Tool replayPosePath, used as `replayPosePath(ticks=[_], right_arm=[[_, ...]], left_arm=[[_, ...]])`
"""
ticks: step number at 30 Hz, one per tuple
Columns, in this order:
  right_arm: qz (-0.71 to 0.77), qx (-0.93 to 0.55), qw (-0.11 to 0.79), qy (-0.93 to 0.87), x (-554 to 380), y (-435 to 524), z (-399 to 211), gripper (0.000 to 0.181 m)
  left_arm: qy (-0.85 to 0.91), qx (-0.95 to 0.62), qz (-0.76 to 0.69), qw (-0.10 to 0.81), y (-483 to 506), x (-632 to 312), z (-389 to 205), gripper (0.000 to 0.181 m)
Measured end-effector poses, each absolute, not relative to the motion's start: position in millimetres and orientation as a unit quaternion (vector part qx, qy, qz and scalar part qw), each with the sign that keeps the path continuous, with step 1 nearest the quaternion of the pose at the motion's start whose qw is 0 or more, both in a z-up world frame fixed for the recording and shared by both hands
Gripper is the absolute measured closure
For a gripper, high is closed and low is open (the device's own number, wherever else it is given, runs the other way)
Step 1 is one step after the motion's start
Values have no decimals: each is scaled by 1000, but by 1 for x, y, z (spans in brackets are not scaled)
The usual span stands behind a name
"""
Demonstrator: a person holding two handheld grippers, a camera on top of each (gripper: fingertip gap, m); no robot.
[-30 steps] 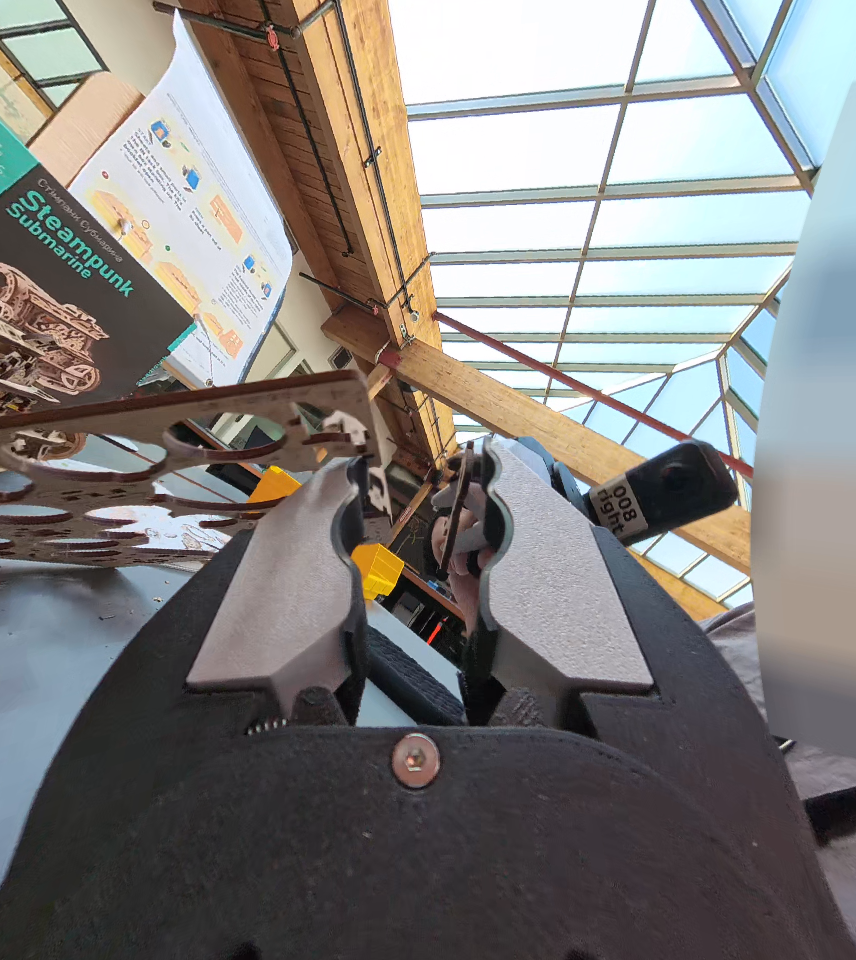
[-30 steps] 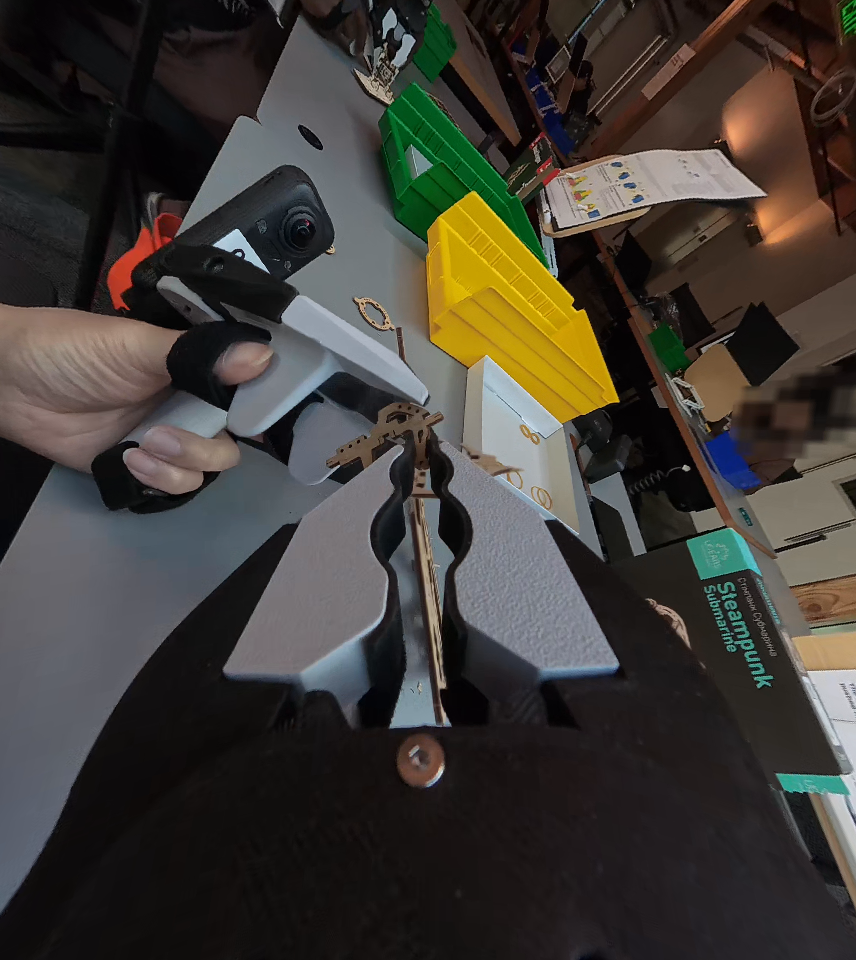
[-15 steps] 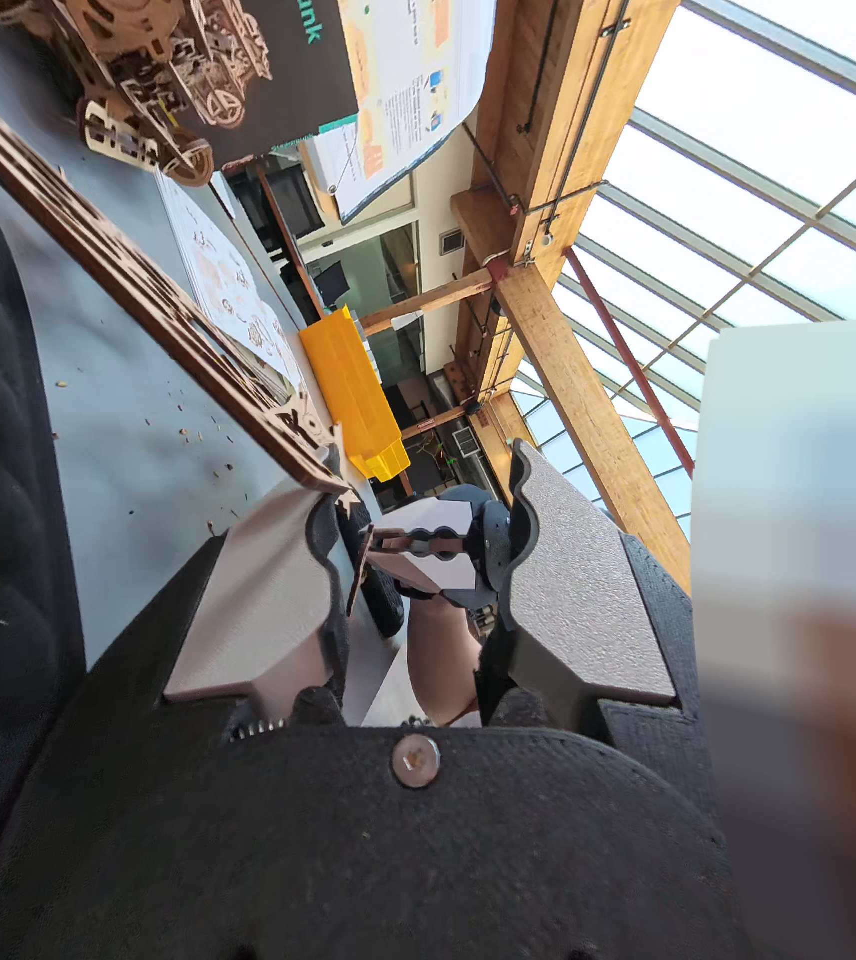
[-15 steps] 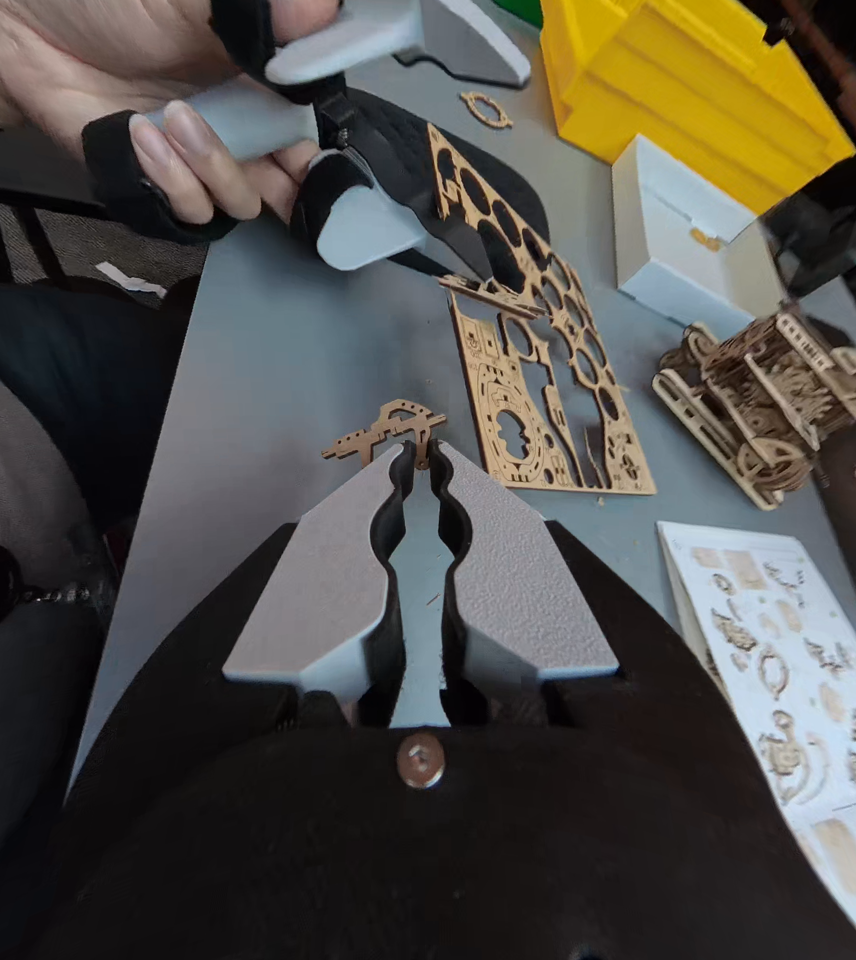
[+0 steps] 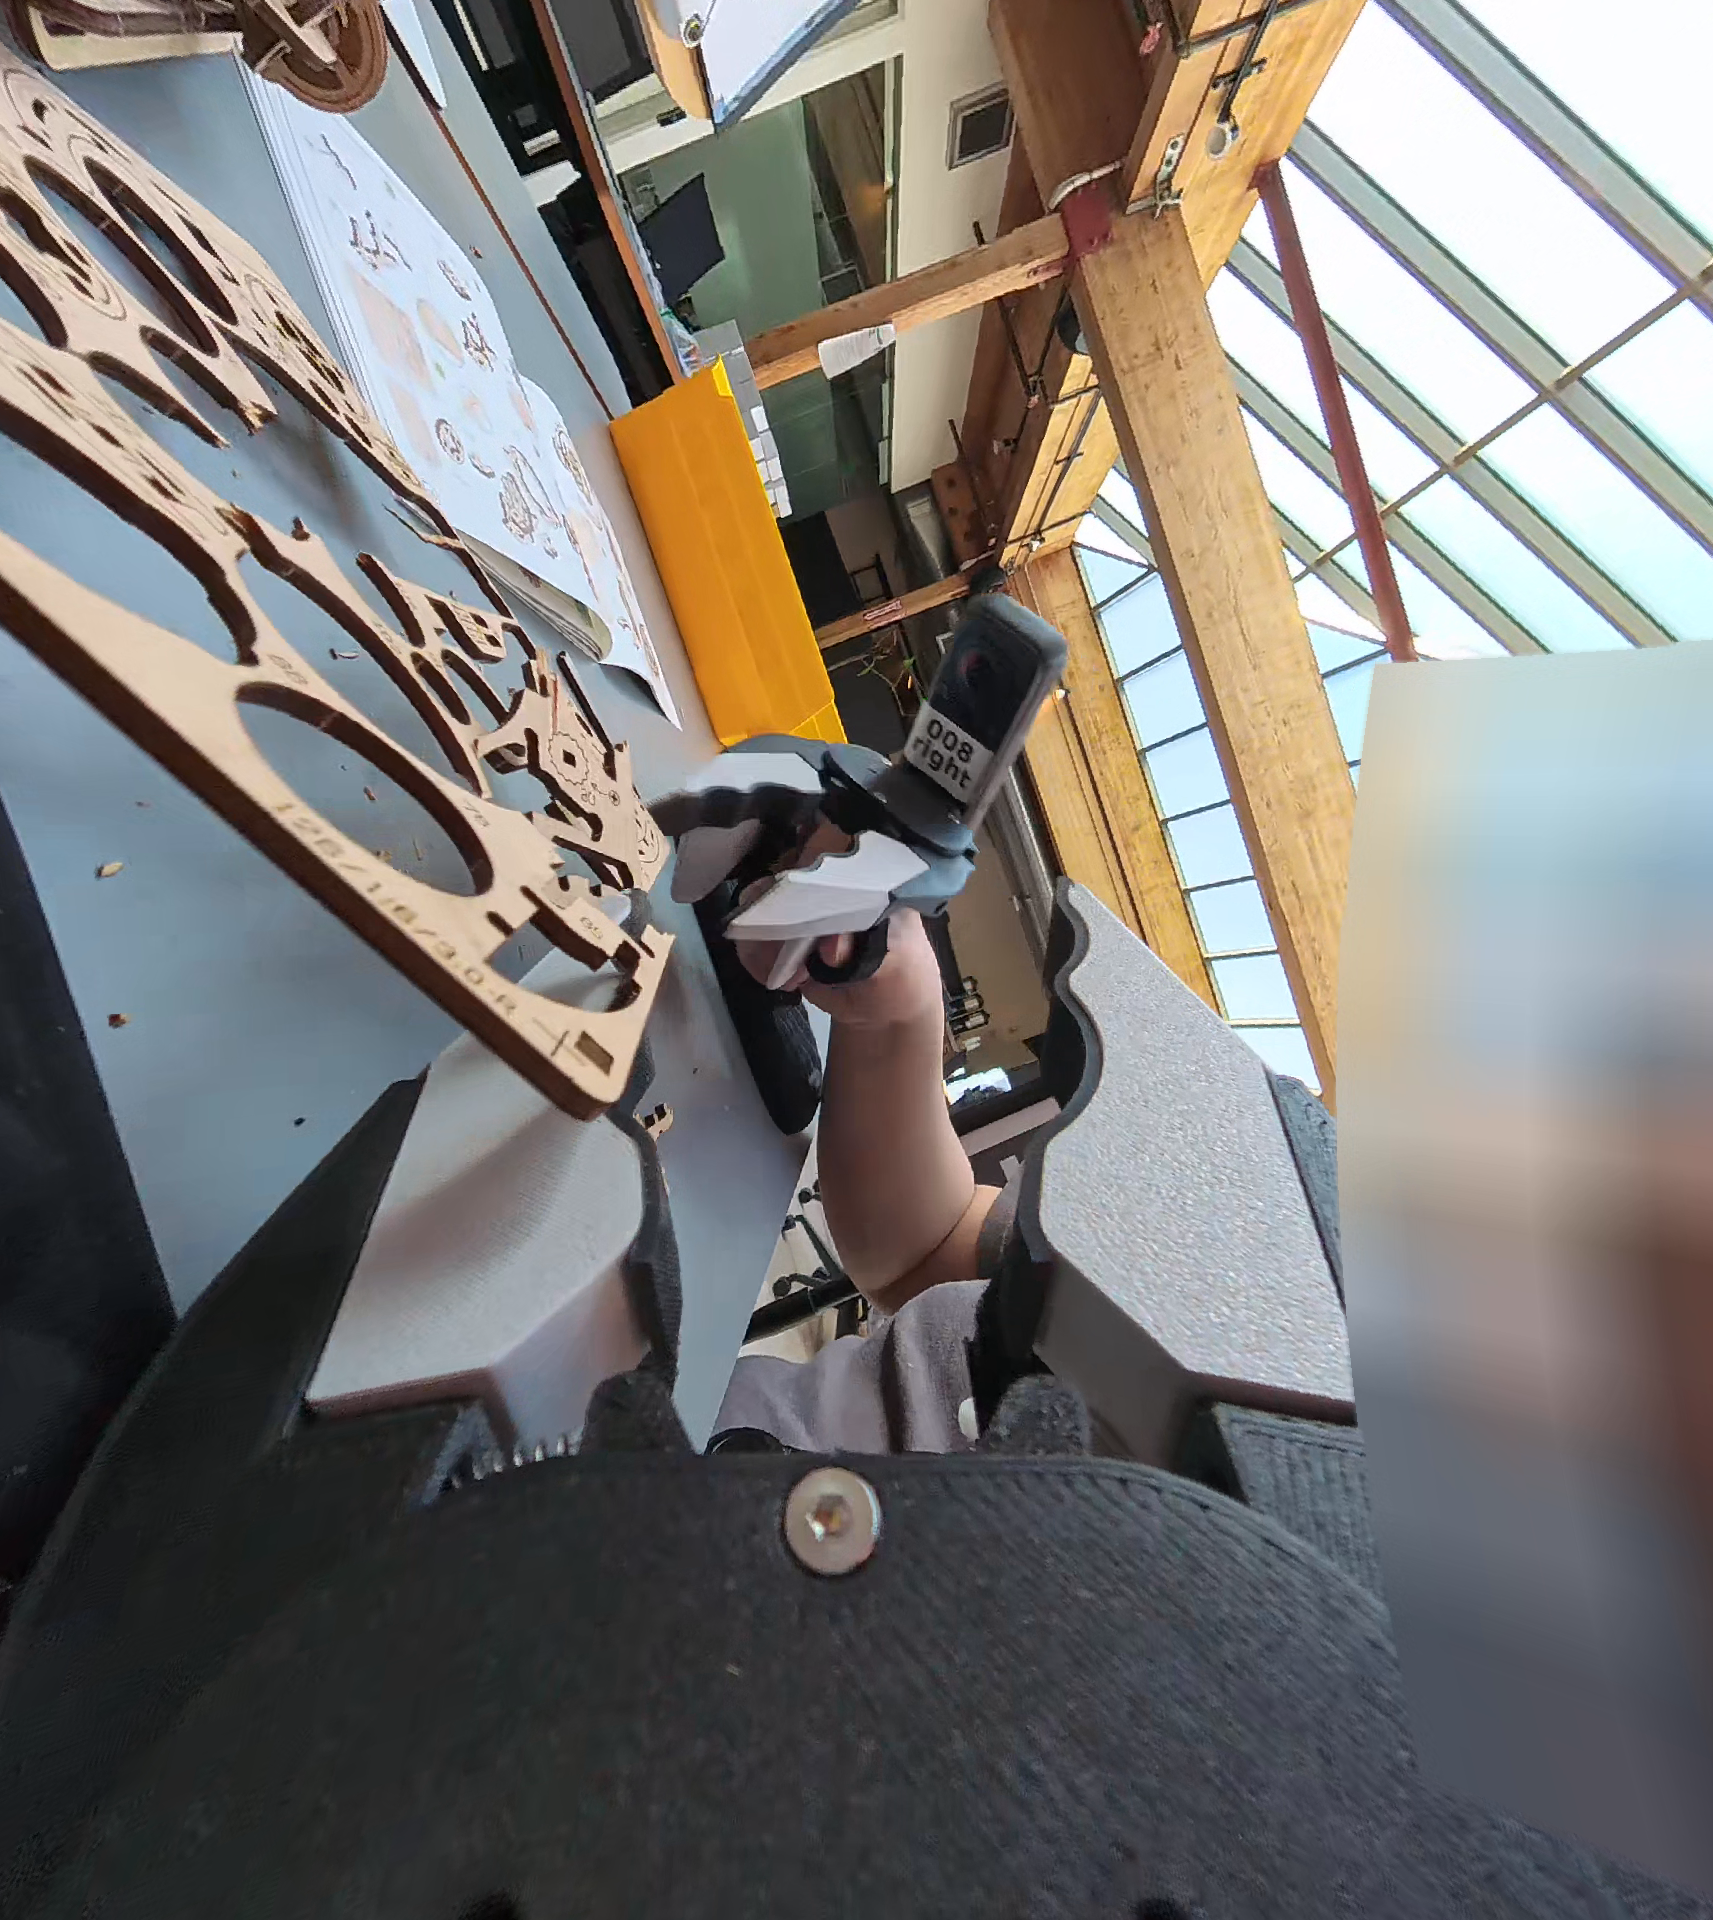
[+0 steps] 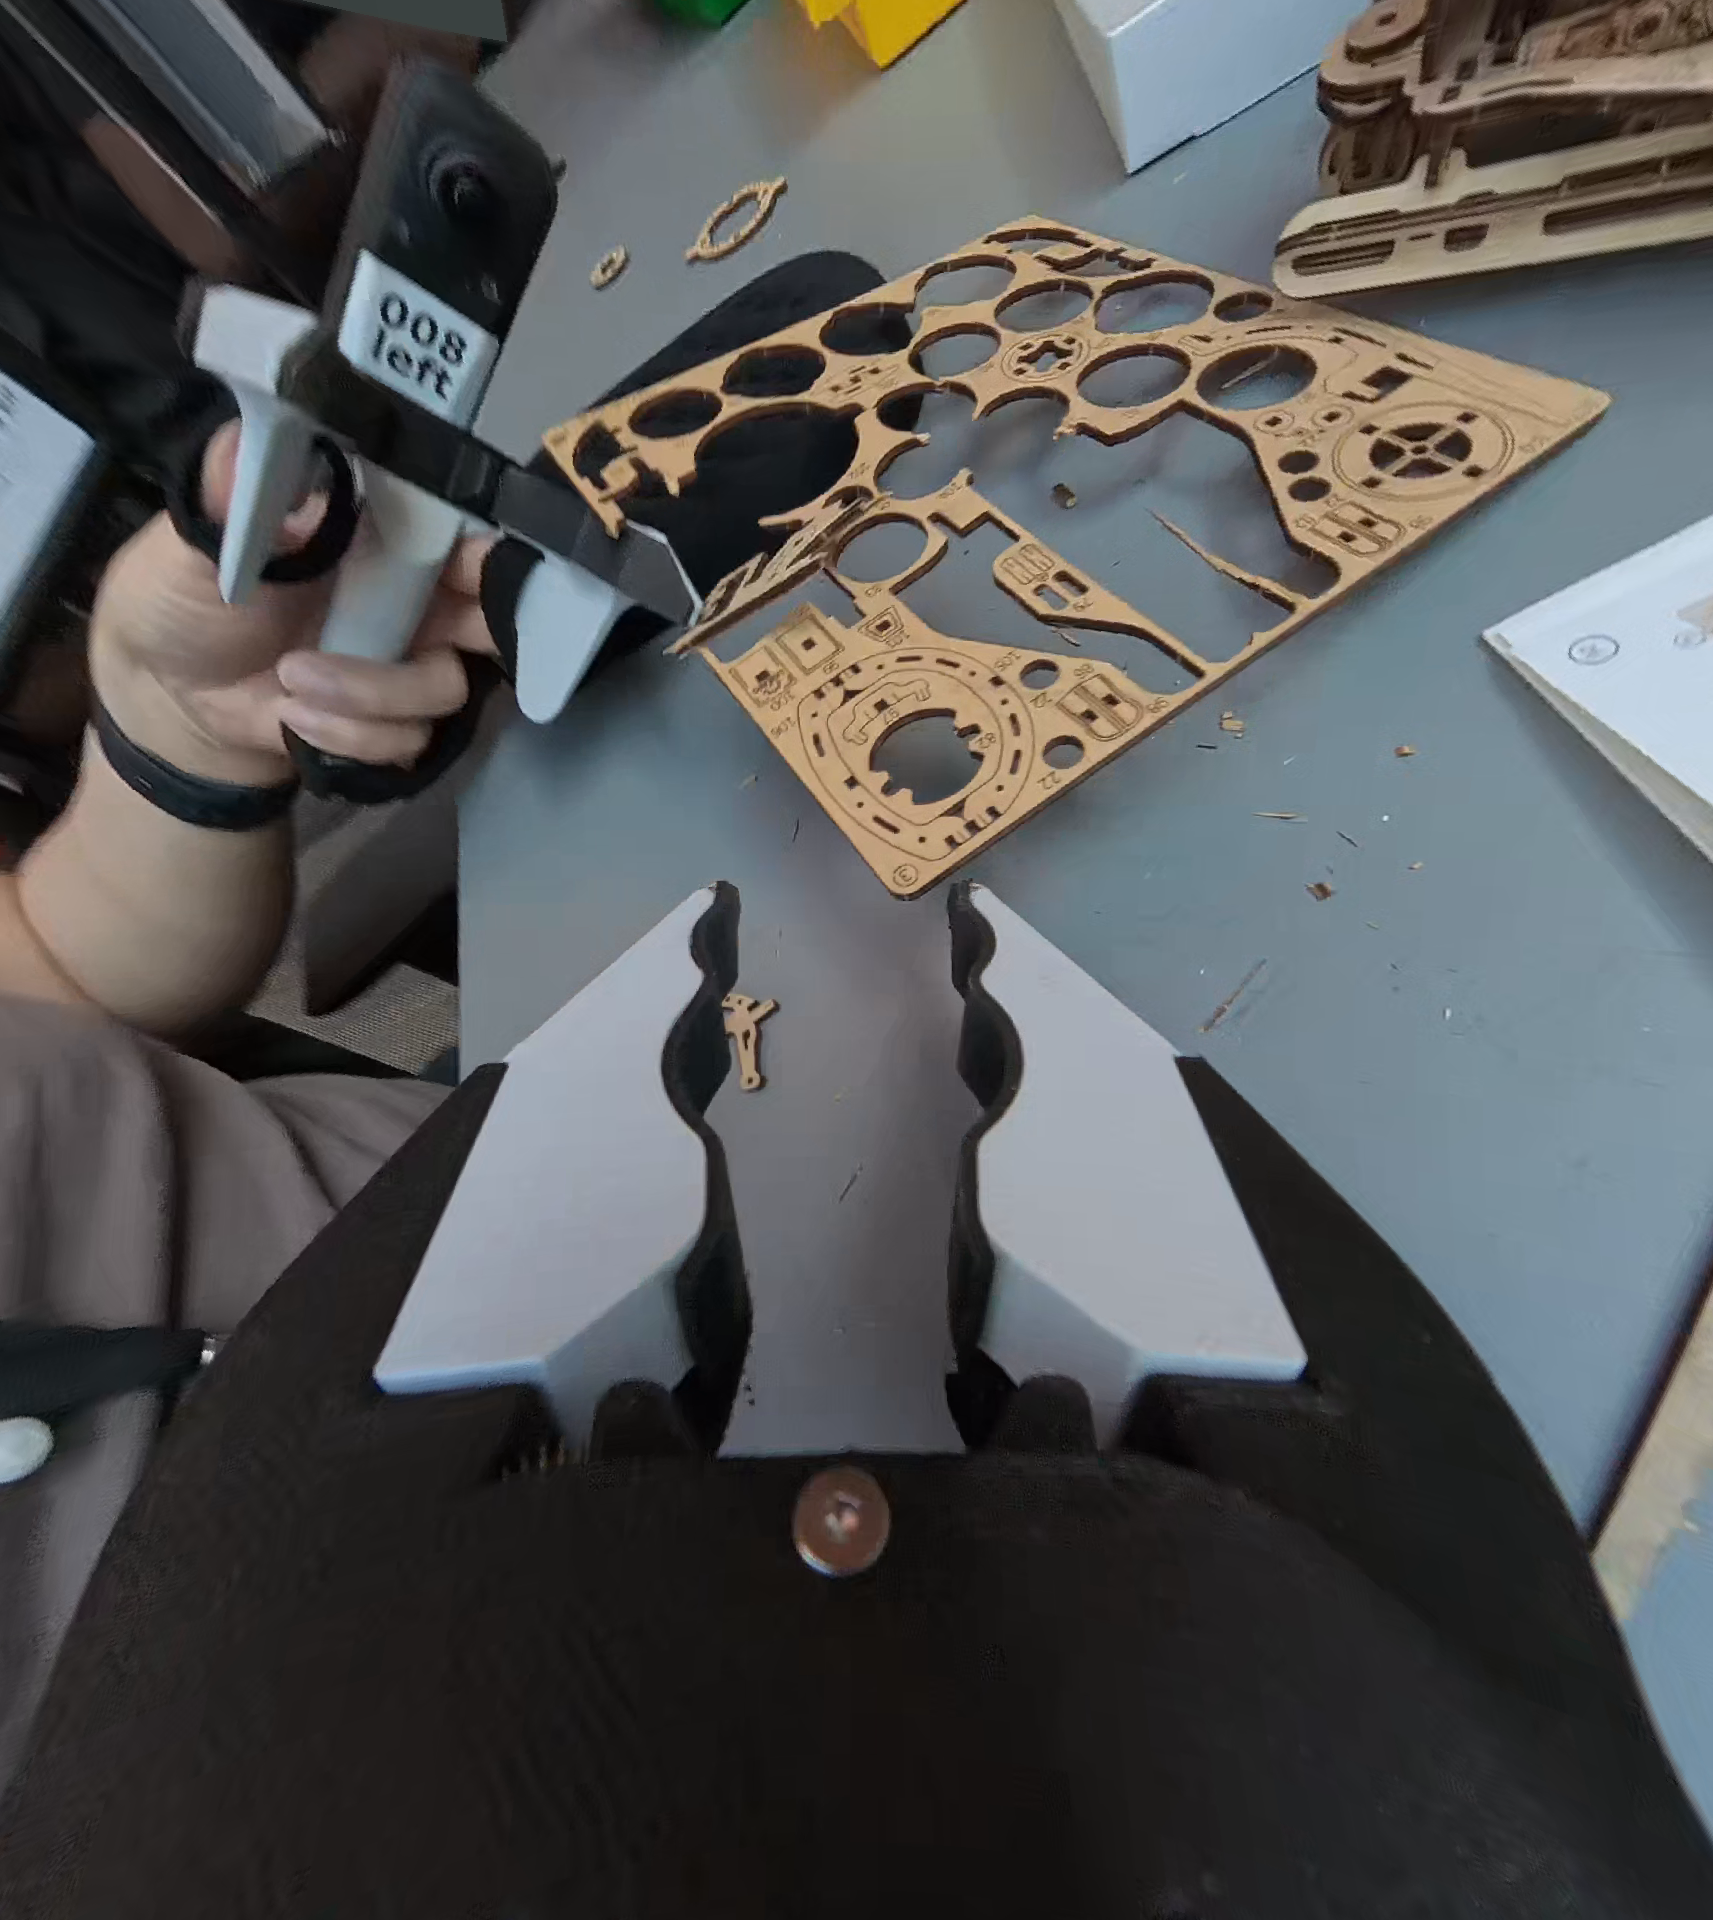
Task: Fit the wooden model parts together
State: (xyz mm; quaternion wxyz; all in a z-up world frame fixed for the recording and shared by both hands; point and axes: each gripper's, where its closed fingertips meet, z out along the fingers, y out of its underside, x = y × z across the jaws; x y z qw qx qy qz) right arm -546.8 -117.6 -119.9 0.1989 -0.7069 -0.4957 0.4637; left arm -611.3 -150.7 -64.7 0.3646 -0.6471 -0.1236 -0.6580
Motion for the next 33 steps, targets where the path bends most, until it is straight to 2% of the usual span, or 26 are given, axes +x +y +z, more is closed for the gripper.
replayPosePath(ticks=[4, 8, 10, 12, 14, 17, 23, 27, 33], right_arm=[[536, -742, 122, -383, -554, -96, -119, 135], [614, -731, 31, -295, -571, -99, -111, 144], [659, -710, 3, -248, -576, -98, -101, 175], [687, -699, -14, -197, -577, -95, -97, 177], [696, -699, -18, -166, -575, -96, -99, 178], [720, -686, -20, -102, -566, -94, -95, 180], [667, -734, 12, -125, -553, -111, -109, 178], [613, -771, 41, -170, -545, -120, -117, 174], [537, -813, 66, -215, -527, -124, -128, 157]], left_arm=[[-120, -643, -665, 361, -151, -614, -62, 108], [-106, -648, -666, 355, -150, -617, -61, 108], [-96, -642, -674, 352, -152, -620, -58, 118], [-84, -650, -676, 336, -155, -618, -60, 115], [-73, -656, -681, 317, -162, -612, -63, 117], [-36, -679, -684, 265, -184, -593, -72, 109], [7, -681, -704, 201, -225, -583, -76, 117], [33, -679, -701, 216, -241, -597, -66, 126], [63, -697, -654, 287, -237, -626, -56, 130]])
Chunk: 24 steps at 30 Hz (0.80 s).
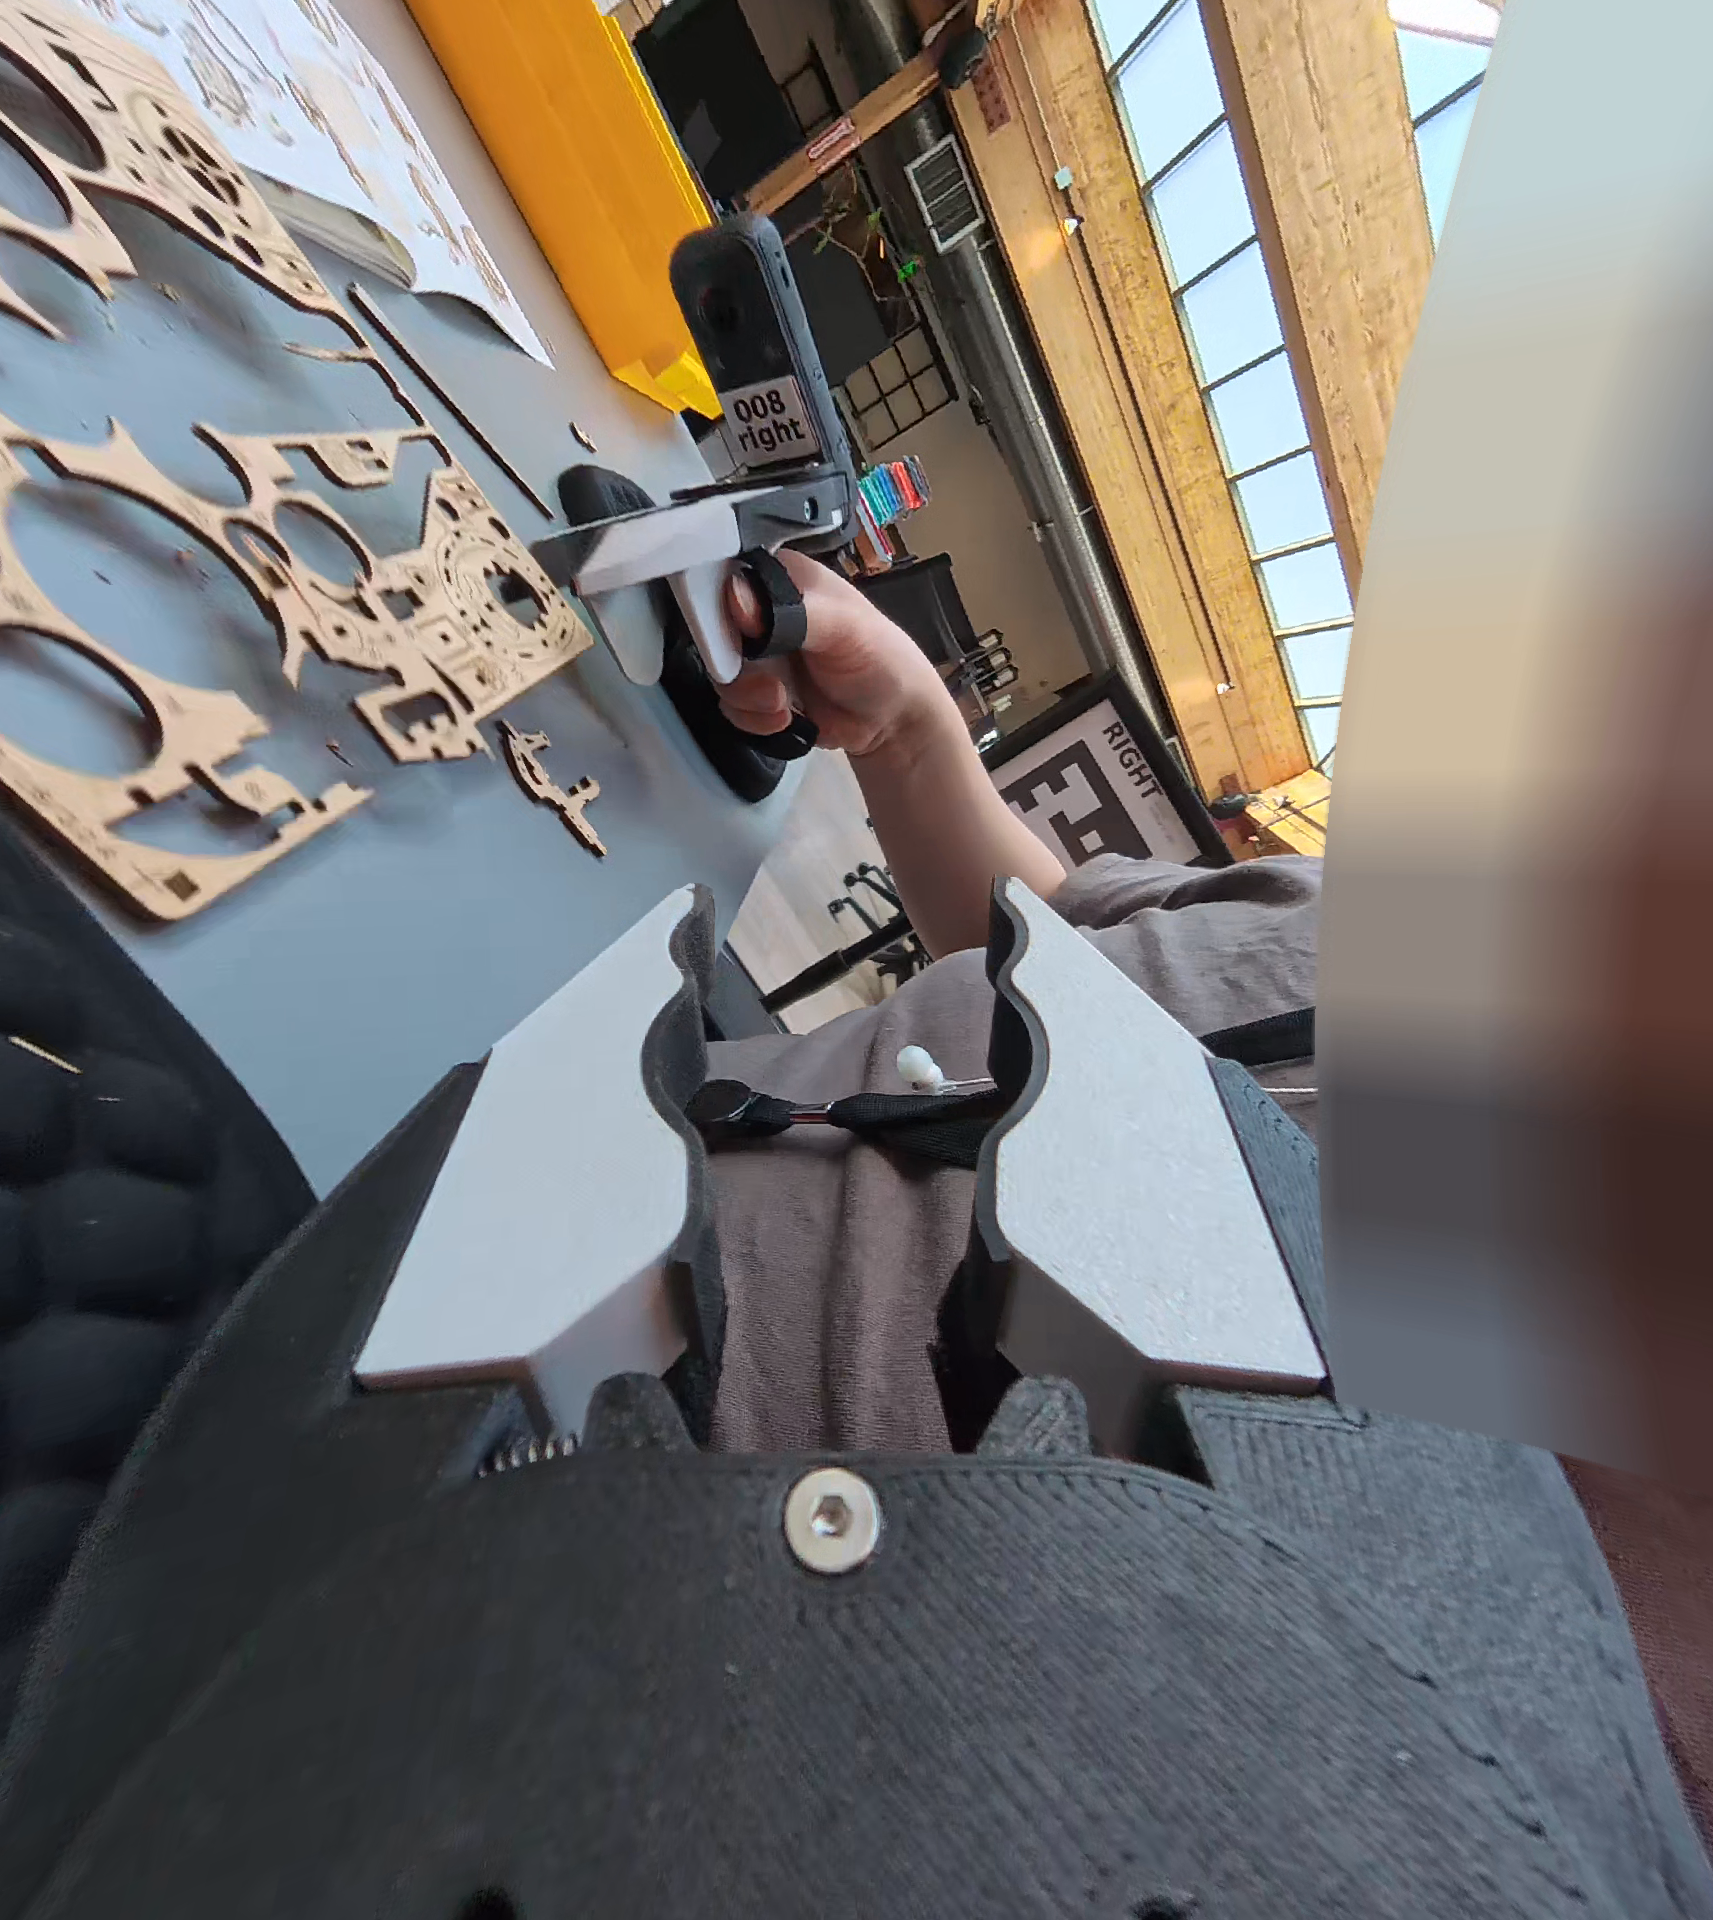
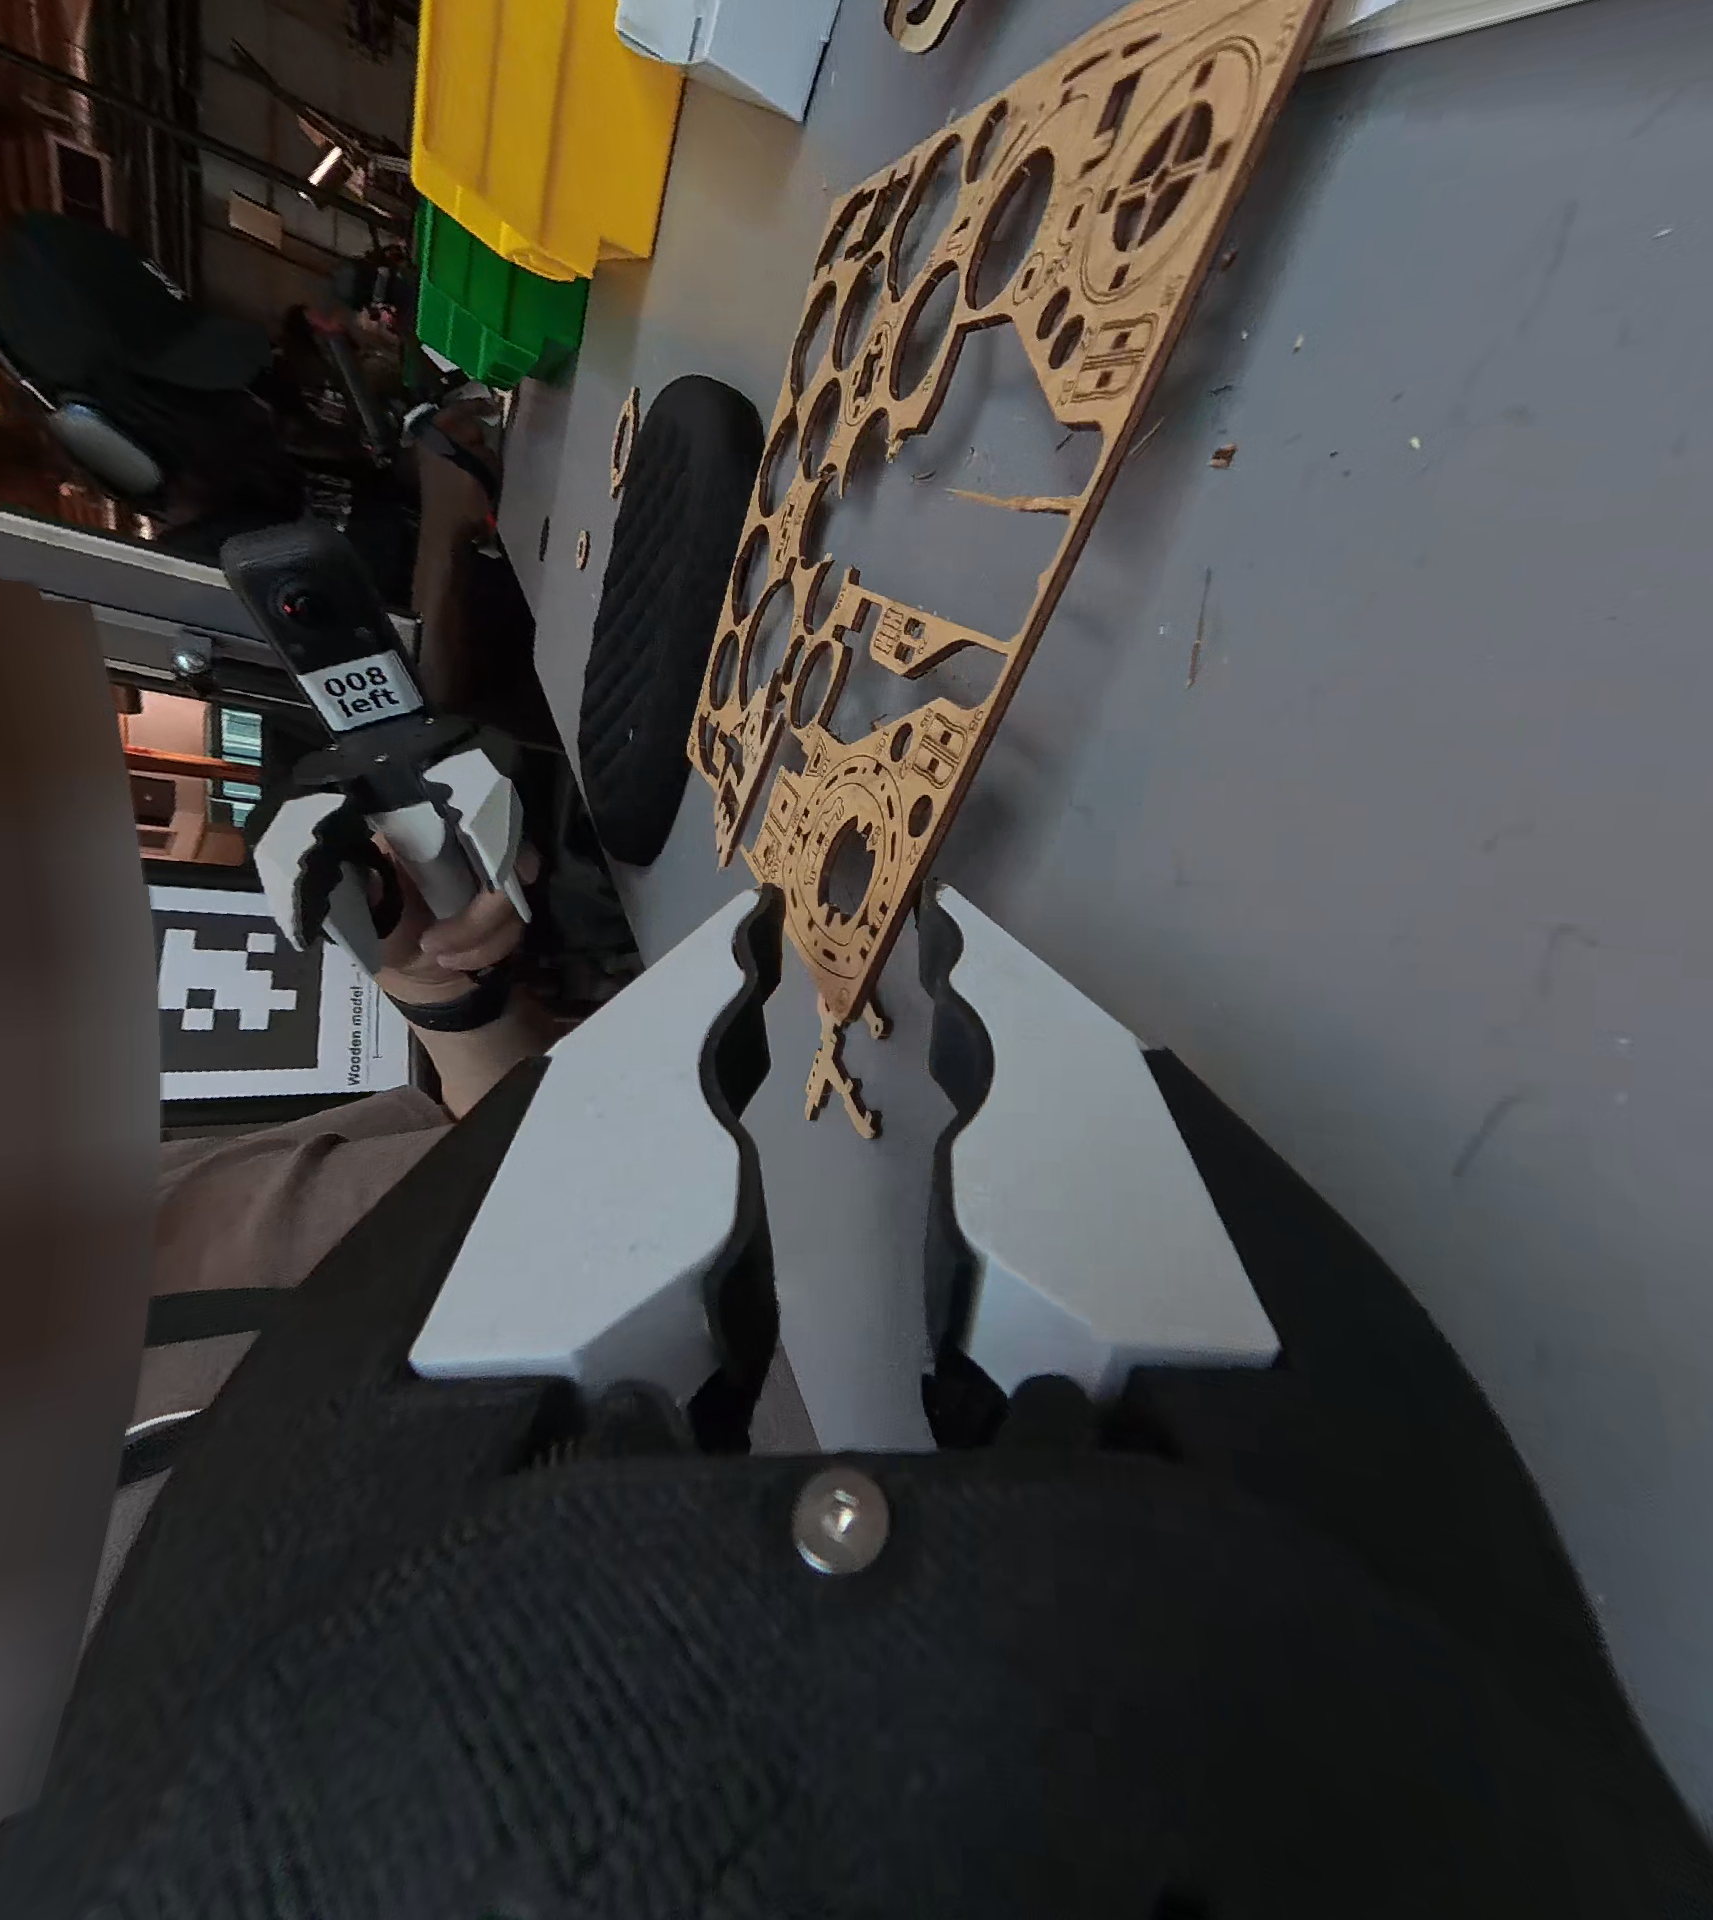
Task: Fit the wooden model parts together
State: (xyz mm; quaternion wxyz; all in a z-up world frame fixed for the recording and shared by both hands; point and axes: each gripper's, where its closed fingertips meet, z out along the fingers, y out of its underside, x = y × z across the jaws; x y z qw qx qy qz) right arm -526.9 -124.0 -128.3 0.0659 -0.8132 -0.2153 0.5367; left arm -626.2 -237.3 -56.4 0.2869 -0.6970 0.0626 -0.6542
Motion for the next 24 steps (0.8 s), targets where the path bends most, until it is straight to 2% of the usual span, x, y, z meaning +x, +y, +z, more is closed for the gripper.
replayPosePath(ticks=[5, 7, 9, 11, 13, 15, 18, 20, 24], right_arm=[[464, -843, 62, -264, -507, -128, -138, 148], [413, -852, 40, -320, -499, -139, -141, 149], [378, -850, 57, -363, -497, -138, -138, 151], [368, -826, 99, -416, -508, -139, -125, 151], [376, -756, 179, -505, -535, -145, -103, 149], [357, -694, 249, -573, -565, -151, -100, 139], [283, -673, 245, -638, -589, -154, -135, 123], [252, -676, 252, -645, -596, -150, -147, 119], [239, -668, 262, -654, -596, -153, -152, 137]], left_arm=[[62, -689, -646, 324, -227, -642, -49, 132], [65, -692, -635, 338, -222, -646, -49, 133], [70, -699, -617, 355, -216, -648, -51, 133], [86, -702, -597, 378, -211, -648, -51, 134], [114, -711, -563, 405, -205, -648, -54, 134], [131, -720, -537, 420, -199, -648, -58, 134], [146, -707, -543, 428, -196, -642, -51, 135], [146, -700, -547, 435, -196, -642, -46, 136], [138, -697, -543, 448, -193, -647, -42, 136]])
